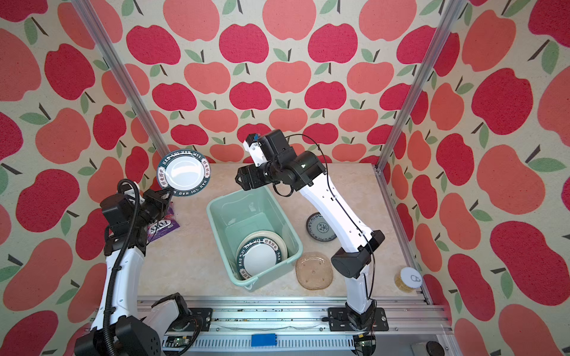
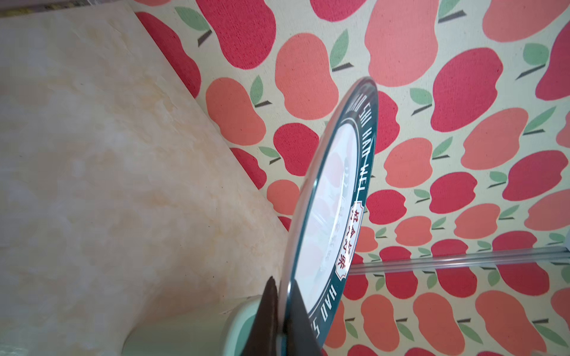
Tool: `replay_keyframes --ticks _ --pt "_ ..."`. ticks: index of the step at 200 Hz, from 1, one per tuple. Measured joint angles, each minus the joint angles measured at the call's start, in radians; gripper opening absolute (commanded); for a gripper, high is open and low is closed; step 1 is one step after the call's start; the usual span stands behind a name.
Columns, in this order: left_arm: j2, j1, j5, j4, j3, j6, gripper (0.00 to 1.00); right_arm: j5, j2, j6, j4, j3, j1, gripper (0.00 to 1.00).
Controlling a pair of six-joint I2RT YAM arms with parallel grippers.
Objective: Place the plates into the plastic bin on the countertop
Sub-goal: Place the plate in the plastic bin.
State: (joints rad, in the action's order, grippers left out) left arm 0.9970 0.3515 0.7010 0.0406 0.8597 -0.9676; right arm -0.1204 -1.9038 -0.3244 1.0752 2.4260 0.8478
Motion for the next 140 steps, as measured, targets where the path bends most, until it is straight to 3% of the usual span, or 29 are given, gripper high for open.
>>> replay_keyframes --ticks 39,80,140 --pt "0.053 -0.162 0.074 0.083 0.095 0.074 0.00 -0.002 0.127 0.000 -0.031 -0.148 -0.118 0.83" --pt "0.114 -0.278 0.170 0.216 0.166 0.247 0.00 -0.029 0.234 -0.016 -0.086 -0.308 -0.217 0.83" --pt "0.242 -0.425 0.177 0.485 0.234 0.529 0.00 -0.074 0.264 -0.037 -0.144 -0.413 -0.233 0.83"
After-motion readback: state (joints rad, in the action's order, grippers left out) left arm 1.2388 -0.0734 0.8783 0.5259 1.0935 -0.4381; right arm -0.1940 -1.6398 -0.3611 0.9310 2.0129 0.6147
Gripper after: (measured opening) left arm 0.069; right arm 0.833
